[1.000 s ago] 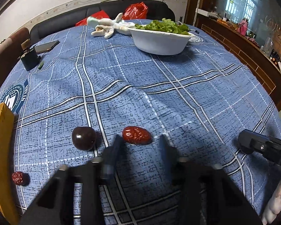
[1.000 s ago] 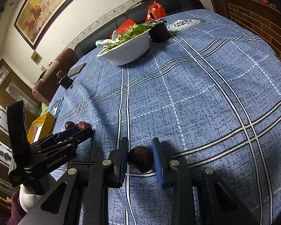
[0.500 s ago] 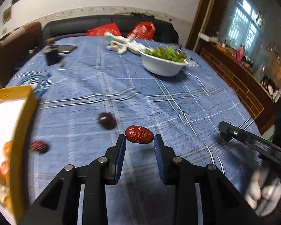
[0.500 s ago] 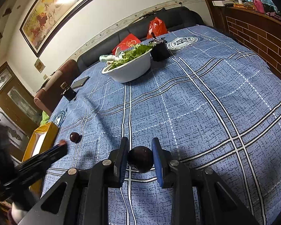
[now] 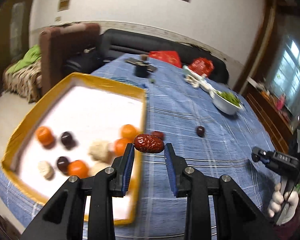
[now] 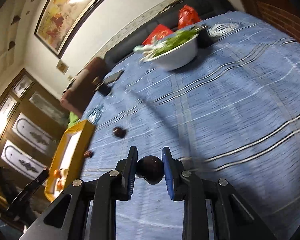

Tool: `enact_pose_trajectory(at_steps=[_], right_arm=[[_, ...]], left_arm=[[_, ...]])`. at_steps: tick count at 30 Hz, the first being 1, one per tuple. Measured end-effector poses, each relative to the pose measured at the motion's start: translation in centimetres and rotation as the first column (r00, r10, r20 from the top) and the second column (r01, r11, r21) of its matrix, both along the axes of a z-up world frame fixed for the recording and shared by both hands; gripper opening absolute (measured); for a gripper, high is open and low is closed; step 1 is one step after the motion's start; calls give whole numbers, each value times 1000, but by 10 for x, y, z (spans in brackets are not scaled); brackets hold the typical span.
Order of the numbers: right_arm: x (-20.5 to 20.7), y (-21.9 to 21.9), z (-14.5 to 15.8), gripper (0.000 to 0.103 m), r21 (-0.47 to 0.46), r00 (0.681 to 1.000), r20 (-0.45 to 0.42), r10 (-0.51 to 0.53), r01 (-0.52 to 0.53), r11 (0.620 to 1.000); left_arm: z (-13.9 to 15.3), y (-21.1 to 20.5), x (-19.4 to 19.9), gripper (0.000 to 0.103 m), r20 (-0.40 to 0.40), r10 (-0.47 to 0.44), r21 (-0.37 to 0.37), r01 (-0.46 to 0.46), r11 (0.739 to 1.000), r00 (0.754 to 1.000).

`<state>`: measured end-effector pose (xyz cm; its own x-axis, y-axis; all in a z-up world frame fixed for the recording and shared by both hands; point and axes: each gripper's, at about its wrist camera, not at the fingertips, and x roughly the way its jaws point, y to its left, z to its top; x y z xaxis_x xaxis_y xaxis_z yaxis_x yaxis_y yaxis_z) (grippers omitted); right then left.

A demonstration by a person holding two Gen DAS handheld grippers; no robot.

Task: Organize fruits
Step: 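Carry the plum and jujube into the tray and open both tools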

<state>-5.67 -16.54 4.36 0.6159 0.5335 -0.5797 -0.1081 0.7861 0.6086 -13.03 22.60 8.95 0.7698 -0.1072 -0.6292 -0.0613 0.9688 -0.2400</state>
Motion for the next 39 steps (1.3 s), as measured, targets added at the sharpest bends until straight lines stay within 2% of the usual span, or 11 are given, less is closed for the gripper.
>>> enact_pose_trajectory(at_steps=[4, 14, 20, 27, 32, 39], right_arm=[[-4, 39, 19, 28, -34, 998, 22, 67, -66, 997], [-3, 136, 53, 29, -116, 970, 50, 238, -231, 966], [4, 203, 52, 29, -152, 937, 27, 349, -341, 928], [12, 277, 46, 29, -188, 891, -3, 455, -447, 875], [16, 317, 44, 29, -220, 867, -14, 498, -488, 845], [34, 347, 45, 30, -270, 858, -19, 513, -499, 824]], left_arm=[[-5, 33, -12, 30, 1, 65, -26, -65, 998, 998], [-20, 76, -24, 30, 4, 165, -11, -165, 986, 986], [-28, 92, -22, 30, -15, 201, -3, -201, 980, 979], [-31, 108, -19, 30, -37, 271, 43, -269, 962, 962], [-32, 117, -14, 30, -46, 282, 63, -279, 958, 958], [-33, 120, 0, 30, -62, 277, 92, -271, 958, 959]])
